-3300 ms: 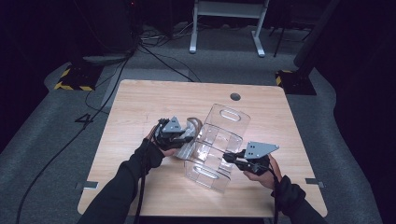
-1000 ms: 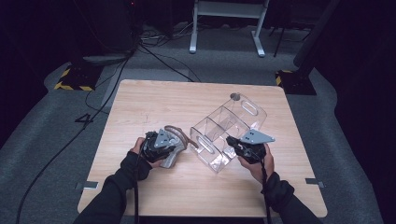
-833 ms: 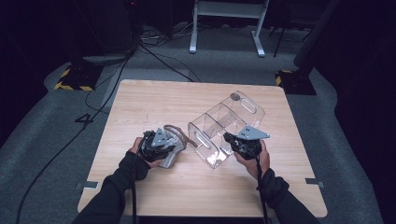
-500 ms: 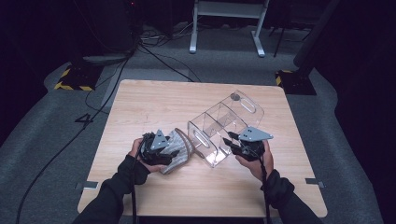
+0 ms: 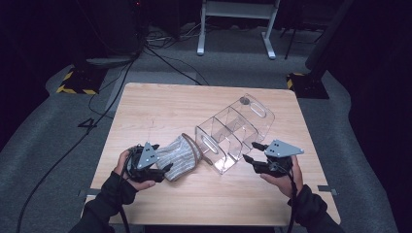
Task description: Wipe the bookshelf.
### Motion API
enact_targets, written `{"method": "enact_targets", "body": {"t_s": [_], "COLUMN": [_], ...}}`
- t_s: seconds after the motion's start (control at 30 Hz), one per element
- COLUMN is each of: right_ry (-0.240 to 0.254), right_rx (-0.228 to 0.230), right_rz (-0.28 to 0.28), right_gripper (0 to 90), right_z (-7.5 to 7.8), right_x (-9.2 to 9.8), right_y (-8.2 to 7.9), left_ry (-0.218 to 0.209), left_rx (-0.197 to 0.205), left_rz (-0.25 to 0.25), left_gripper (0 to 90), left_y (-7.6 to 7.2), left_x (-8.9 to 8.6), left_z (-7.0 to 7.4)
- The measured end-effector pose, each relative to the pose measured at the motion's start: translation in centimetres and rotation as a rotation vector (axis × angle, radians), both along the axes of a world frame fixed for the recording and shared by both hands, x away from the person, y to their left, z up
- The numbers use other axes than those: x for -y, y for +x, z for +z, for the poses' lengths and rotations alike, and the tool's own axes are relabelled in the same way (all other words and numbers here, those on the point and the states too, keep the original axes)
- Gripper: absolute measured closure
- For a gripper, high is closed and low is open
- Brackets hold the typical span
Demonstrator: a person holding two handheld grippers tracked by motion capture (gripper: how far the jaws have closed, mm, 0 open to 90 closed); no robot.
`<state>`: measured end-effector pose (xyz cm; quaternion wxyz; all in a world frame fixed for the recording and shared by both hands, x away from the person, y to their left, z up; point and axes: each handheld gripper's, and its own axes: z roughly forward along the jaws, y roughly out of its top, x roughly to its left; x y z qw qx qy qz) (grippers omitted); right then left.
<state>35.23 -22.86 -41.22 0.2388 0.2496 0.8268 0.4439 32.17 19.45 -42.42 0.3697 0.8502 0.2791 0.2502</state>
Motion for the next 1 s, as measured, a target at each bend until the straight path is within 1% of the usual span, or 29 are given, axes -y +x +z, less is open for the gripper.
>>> {"method": "enact_targets", "body": {"t_s": [0.03,0.07,0.1,0.13,0.17,0.2,0.23,0.27,0.3,0.33,0.4,0.43,0.5,0.53,0.57,0.63,0.67,0.77,0.8,0.83,0.87,0.93,1.0], "right_ry": [-0.010,-0.015,-0.015,-0.037,-0.042,-0.044,-0.047,-0.051,-0.055,-0.057,-0.060,-0.069,-0.070,-0.076,-0.081,-0.082,-0.081,-0.083,-0.081,-0.077,-0.074,-0.062,-0.056], "right_rx": [-0.004,-0.010,-0.010,-0.007,-0.011,-0.017,-0.025,-0.026,-0.032,-0.041,-0.045,-0.054,-0.071,-0.080,-0.081,-0.100,-0.114,-0.142,-0.156,-0.162,-0.170,-0.185,-0.208], "right_rz": [0.001,0.001,0.001,-0.004,-0.002,-0.006,-0.011,-0.019,-0.031,-0.042,-0.065,-0.083,-0.106,-0.123,-0.130,-0.151,-0.156,-0.182,-0.184,-0.186,-0.193,-0.206,-0.209], "right_gripper": [44.3,44.2,44.2,42.7,41.7,41.3,41.0,40.7,40.3,39.7,39.3,38.6,37.9,37.6,37.1,36.4,35.6,34.6,33.4,33.1,32.8,32.3,31.8], "right_z": [-0.1,-0.2,-0.2,-0.6,-0.7,-0.9,-1.1,-1.2,-1.5,-1.7,-2.1,-2.5,-3.1,-3.4,-3.6,-4.2,-4.6,-5.5,-5.8,-6.0,-6.3,-6.9,-7.9], "right_x": [0.3,0.5,0.5,1.6,1.9,2.3,2.9,3.3,3.9,4.5,5.5,6.2,7.5,8.0,8.4,9.6,10.1,11.5,12.0,12.3,12.6,13.1,13.5], "right_y": [-0.1,-0.3,-0.3,-0.7,-0.8,-0.9,-1.0,-1.1,-1.2,-1.3,-1.3,-1.4,-1.4,-1.4,-1.4,-1.5,-1.5,-1.6,-1.6,-1.6,-1.6,-1.7,-1.8], "left_ry": [0.008,0.002,0.002,0.011,0.022,0.028,0.040,0.064,0.074,0.073,0.089,0.083,0.094,0.101,0.117,0.105,0.100,0.108,0.099,0.090,0.093,0.108,0.088], "left_rx": [0.002,-0.002,-0.002,-0.001,-0.001,-0.007,-0.010,-0.007,-0.018,-0.025,-0.034,-0.039,-0.053,-0.058,-0.064,-0.085,-0.086,-0.101,-0.108,-0.121,-0.131,-0.134,-0.149], "left_rz": [0.009,0.026,0.026,0.033,0.046,0.046,0.058,0.064,0.066,0.071,0.090,0.096,0.098,0.103,0.110,0.112,0.117,0.111,0.114,0.110,0.105,0.108,0.106], "left_gripper": [23.7,23.7,23.8,24.0,24.0,23.6,23.2,23.0,22.7,22.1,22.1,22.0,22.1,22.0,21.9,21.8,21.5,21.3,21.3,21.3,20.8,20.3,20.4], "left_y": [-0.1,-0.4,-0.4,-0.6,-0.8,-1.0,-1.1,-1.2,-1.2,-1.3,-1.4,-1.4,-1.5,-1.5,-1.5,-1.5,-1.6,-1.8,-1.8,-1.8,-1.9,-2.0,-2.1], "left_x": [-0.3,-1.0,-1.0,-1.4,-1.8,-2.1,-2.2,-2.4,-2.7,-2.8,-3.3,-3.5,-3.8,-3.9,-4.1,-4.5,-4.7,-5.2,-5.4,-5.5,-5.6,-5.7,-5.9], "left_z": [0.0,-0.1,-0.1,-0.2,-0.5,-0.7,-0.9,-1.2,-1.4,-1.6,-2.2,-2.4,-2.9,-3.1,-3.4,-3.8,-4.0,-4.8,-5.0,-5.2,-5.4,-5.9,-6.3]}}
